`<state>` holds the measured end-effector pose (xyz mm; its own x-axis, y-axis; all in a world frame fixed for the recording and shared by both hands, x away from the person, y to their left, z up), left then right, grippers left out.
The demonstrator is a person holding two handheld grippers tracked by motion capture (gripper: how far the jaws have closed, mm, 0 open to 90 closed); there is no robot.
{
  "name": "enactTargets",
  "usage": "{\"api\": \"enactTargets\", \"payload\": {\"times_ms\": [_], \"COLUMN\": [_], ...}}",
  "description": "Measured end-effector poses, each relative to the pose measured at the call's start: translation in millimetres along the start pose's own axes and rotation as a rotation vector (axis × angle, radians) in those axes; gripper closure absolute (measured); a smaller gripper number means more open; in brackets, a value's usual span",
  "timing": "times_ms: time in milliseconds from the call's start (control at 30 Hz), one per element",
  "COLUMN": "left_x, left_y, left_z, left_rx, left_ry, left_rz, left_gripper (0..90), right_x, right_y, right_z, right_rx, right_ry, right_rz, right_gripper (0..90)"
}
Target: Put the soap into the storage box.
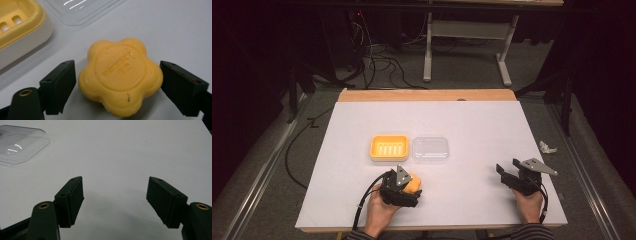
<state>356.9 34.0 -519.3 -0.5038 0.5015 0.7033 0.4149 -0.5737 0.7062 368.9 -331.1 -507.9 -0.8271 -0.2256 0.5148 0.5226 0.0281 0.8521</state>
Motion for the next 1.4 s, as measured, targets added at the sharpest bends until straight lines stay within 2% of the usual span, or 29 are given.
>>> {"api": "enactTargets", "payload": {"times_ms": [133,533,1100,1200,1400], "left_x": [-0.4,-0.9,0.0,2.3,7.0], "left_y": [-3.2,-3.4,-3.0,-2.9,-2.0], "left_z": [-0.2,-1.4,-1.2,-0.1,4.6], "left_rx": [0.006,0.028,0.012,0.009,0.023], "left_ry": [0.001,-0.012,-0.017,-0.007,-0.008], "left_rz": [0.018,0.005,0.002,-0.006,-0.021], "left_gripper": [18.9,24.9,25.7,25.8,25.9], "right_x": [0.6,0.3,0.3,0.5,0.5], "right_y": [0.2,0.2,0.2,0.2,0.2], "right_z": [-0.2,0.1,0.2,0.3,0.4], "right_rx": [0.003,0.008,0.009,0.008,0.007], "right_ry": [0.001,0.0,0.0,0.001,0.001], "right_rz": [-0.007,-0.007,-0.008,-0.007,-0.008], "right_gripper": [30.3,30.2,30.0,29.8,29.7]}}
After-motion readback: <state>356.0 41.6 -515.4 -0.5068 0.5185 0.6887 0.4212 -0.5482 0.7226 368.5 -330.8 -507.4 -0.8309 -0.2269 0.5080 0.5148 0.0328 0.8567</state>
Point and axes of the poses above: each handheld gripper's, and its own axes: x roughly backward along the jaws, y roughly out of its top, z roughly to its left, the point moved 6 cm from there along -x, roughly forward along the jaws, and after that the axes turned 4 degrees about -x, right-handed, at the moved point
